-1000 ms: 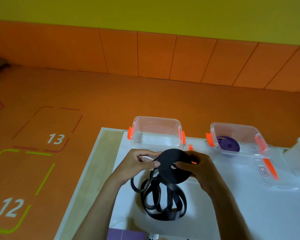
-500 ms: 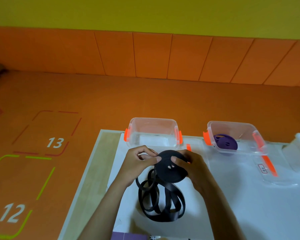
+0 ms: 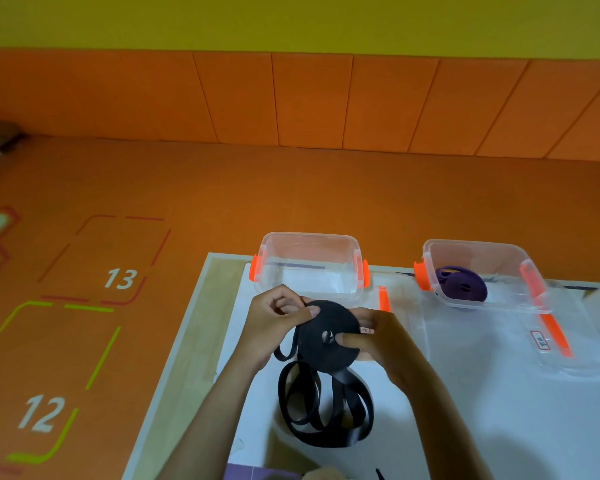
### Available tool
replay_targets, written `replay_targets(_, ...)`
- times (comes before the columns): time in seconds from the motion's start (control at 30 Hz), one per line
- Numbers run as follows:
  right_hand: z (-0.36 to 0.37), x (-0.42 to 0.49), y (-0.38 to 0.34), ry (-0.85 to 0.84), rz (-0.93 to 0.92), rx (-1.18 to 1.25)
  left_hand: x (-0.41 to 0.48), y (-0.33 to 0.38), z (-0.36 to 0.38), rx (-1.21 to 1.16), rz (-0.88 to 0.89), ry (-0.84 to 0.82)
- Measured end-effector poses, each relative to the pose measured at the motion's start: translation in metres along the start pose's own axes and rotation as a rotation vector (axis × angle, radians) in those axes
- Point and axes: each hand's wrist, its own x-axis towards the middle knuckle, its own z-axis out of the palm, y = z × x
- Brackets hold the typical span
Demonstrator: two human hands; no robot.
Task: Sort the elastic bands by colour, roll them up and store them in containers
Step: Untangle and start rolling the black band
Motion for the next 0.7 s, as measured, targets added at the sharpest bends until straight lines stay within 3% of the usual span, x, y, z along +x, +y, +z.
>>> replay_targets(0.2, -0.009, 0.009, 0.006, 0.114, 0.047, 0.203, 0.007, 0.001, 0.003, 0.013, -0.065, 0.012)
replay_targets(0.37, -0.012, 0.010, 0.002, 0.022, 0.090, 0.383, 0.010, 0.004, 0.006, 0.038, -0.053, -0.004)
replay_targets(0.53, -0.012, 0.008, 0.003, 0.038, 0.103, 0.436, 0.014, 0.000, 0.017, 0.047, -0.108, 0.037)
replay_targets(0.7, -0.019, 0.010, 0.004, 0.094, 0.129, 0.338, 0.018, -0.008, 0.031, 0.075, -0.114, 0.089)
